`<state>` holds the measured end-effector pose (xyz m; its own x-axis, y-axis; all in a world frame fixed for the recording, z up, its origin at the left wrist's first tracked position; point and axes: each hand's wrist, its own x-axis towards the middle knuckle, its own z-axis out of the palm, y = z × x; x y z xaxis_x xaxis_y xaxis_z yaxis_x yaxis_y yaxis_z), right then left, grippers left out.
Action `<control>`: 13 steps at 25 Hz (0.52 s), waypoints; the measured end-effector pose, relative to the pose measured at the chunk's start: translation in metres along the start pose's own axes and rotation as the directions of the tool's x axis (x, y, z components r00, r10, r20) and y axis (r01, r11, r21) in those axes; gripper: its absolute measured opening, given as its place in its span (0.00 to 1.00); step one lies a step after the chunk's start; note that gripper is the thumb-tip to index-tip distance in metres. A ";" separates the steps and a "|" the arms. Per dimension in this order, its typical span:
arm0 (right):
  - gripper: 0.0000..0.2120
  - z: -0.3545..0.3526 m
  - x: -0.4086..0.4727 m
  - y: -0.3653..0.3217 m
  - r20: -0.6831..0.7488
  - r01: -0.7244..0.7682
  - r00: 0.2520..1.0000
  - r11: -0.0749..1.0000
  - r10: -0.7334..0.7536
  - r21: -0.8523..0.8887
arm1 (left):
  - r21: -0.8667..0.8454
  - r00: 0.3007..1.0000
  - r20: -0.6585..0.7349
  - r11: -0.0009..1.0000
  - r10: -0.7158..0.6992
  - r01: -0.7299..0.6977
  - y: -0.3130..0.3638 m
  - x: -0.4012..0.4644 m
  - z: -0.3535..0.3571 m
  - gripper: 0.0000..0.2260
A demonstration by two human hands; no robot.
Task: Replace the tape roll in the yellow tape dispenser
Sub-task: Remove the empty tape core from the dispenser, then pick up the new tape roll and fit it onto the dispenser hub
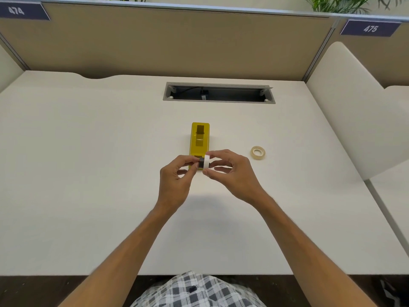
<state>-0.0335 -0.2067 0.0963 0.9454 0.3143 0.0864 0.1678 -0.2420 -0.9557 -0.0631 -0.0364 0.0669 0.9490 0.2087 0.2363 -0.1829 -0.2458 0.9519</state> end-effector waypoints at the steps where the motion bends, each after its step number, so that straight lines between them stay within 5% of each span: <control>1: 0.18 -0.001 0.001 0.000 -0.005 -0.006 1.000 1.000 0.006 -0.008 | -0.007 1.000 -0.004 1.000 -0.012 0.012 0.000 0.001 0.000 0.09; 13: 0.17 -0.011 0.008 0.031 -0.061 -0.016 0.998 0.970 0.002 -0.243 | -0.071 0.989 -0.015 0.987 -0.145 0.143 -0.010 0.011 0.002 0.07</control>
<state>-0.0178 -0.2216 0.0704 0.9609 0.2577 0.1017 0.2151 -0.4629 -0.8599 -0.0502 -0.0337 0.0599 0.9614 0.2566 0.0989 -0.0626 -0.1460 0.9873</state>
